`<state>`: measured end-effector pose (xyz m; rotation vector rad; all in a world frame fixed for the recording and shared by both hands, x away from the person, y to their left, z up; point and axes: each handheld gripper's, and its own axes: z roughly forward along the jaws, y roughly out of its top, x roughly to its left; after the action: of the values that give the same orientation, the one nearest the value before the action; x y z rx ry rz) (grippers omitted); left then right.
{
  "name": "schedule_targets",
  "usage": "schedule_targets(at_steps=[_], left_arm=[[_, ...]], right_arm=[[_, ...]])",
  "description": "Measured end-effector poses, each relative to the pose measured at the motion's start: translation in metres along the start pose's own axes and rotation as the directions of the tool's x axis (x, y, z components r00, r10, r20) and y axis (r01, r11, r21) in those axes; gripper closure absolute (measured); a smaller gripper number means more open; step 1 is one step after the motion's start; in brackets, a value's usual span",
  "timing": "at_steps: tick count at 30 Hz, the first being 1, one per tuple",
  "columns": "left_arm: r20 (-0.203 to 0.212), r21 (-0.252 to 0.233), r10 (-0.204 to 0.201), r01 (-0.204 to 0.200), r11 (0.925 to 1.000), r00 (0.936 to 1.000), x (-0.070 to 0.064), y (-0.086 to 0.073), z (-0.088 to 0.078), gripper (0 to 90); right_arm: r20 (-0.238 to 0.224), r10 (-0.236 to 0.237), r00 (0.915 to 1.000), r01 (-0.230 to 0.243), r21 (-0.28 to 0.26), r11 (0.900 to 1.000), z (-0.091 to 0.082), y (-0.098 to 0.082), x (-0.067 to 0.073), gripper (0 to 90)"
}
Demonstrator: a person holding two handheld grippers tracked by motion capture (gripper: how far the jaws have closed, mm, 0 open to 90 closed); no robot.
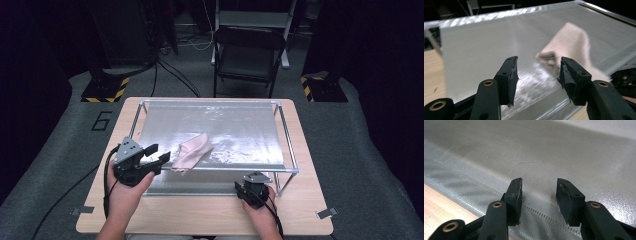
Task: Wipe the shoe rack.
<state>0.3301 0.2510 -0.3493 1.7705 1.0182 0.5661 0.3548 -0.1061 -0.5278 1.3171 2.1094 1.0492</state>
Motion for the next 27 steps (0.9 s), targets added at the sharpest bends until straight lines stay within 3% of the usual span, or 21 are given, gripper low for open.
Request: schedule_targets(at_steps=[2,6,7,13,15,18,20,22,24,25,26,27], left_arm=[[-0.003,0.006,-0.013,0.013,0.9999,0.9999,0.003,-0.004,0.001,49.0],[0.001,0.066,0.029,-0.029,0.9974,0.9996,0.000,-0.012,0.007,48.0],[-0.016,0.054,0.026,-0.025,0.9983,0.9995,-0.001,-0.014,0.009,47.3],[-0.030,0.045,-0.002,0.003,0.9990,0.9996,-0.002,-0.016,0.012,45.5],[-0.028,0.031,0.001,0.000,0.9995,0.9996,-0.001,-0.018,0.012,45.4],[-0.032,0.013,0.004,-0.003,0.9999,0.9995,-0.001,-0.021,0.013,45.8],[-0.033,0.013,0.006,-0.006,0.9999,0.9994,0.000,-0.021,0.013,46.0],[-0.038,0.017,0.013,-0.012,0.9998,0.9992,-0.001,-0.020,0.014,46.1],[-0.051,0.015,0.017,-0.016,0.9998,0.9986,-0.002,-0.020,0.015,46.4],[-0.050,0.017,0.016,-0.015,0.9998,0.9986,-0.002,-0.021,0.015,46.4],[-0.051,0.014,0.006,-0.005,0.9999,0.9987,-0.003,-0.021,0.015,46.4],[-0.051,0.013,0.002,-0.002,0.9999,0.9987,-0.003,-0.021,0.015,46.4]], right_arm=[[0.000,0.001,1.0000,-0.001,0.000,1.000,0.000,0.000,0.000,55.9],[-0.016,0.016,0.9997,-0.016,-0.005,1.000,0.000,0.000,0.001,55.4],[-0.014,0.017,0.9998,-0.017,-0.005,1.000,0.000,0.000,0.001,54.7],[-0.012,-0.001,0.9999,0.001,-0.015,1.000,0.000,0.000,-0.002,49.5],[-0.020,0.016,0.9997,-0.016,0.008,1.000,-0.001,0.001,-0.001,46.9],[0.000,0.006,1.0000,-0.006,-0.012,1.000,-0.001,0.000,0.001,45.5],[0.000,0.008,1.0000,-0.008,0.012,1.000,-0.004,0.001,0.002,44.5],[-0.041,-0.010,0.9991,0.010,0.000,1.000,-0.006,0.003,0.005,44.4],[-0.045,-0.034,0.9984,0.035,0.005,0.999,-0.010,0.005,0.006,44.4],[-0.074,0.001,0.9973,-0.001,0.005,1.000,-0.013,0.006,0.010,45.1],[-0.073,-0.027,0.9970,0.027,-0.005,1.000,-0.014,0.008,0.009,45.5],[-0.103,-0.007,0.9947,0.006,-0.016,1.000,-0.017,0.009,0.012,46.0]])
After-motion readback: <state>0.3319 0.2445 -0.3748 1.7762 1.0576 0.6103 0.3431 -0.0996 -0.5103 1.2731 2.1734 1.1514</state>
